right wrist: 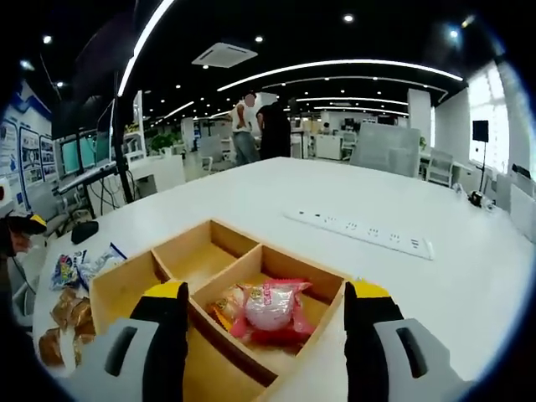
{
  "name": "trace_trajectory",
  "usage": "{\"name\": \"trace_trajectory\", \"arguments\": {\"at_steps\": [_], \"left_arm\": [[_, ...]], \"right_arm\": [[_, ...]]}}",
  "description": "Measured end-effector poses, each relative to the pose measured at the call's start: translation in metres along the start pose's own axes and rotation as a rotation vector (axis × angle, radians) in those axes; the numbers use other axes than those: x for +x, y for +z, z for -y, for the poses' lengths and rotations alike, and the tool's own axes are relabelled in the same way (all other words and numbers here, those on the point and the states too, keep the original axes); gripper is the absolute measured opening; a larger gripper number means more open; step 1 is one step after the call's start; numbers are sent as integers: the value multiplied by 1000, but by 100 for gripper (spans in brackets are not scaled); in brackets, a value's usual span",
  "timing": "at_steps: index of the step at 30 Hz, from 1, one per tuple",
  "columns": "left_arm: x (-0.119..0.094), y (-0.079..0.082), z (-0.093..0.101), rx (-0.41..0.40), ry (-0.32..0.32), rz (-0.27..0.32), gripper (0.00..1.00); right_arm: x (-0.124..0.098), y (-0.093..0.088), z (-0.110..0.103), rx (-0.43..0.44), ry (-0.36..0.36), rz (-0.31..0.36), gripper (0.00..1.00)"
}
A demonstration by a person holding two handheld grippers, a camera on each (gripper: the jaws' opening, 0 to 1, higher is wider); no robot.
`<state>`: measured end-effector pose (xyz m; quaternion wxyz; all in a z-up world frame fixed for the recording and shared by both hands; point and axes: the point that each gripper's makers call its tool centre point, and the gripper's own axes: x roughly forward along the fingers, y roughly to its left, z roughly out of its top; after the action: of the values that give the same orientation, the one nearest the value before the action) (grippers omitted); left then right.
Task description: Pick up the scattered marshmallows, QQ candies, Oreo cookies, and mixed nuts on the table and sort them into separate containers
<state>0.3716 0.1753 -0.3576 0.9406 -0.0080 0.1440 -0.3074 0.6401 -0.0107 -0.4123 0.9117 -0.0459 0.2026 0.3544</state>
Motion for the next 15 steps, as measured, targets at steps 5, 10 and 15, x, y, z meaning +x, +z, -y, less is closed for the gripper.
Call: {"name": "trace_trajectory", "arguments": {"at_steps": [5, 10, 15], "left_arm": [[1, -1, 1, 2, -1, -3, 96], [2, -1, 3, 4, -3, -3, 96], [2, 0, 5, 7, -5, -4, 96]], "right_arm": [[-7, 1, -1, -17, -5, -6, 81], [-13, -2, -6, -18, 11, -16, 88], [-22, -4, -12, -6, 24, -23, 90]]}}
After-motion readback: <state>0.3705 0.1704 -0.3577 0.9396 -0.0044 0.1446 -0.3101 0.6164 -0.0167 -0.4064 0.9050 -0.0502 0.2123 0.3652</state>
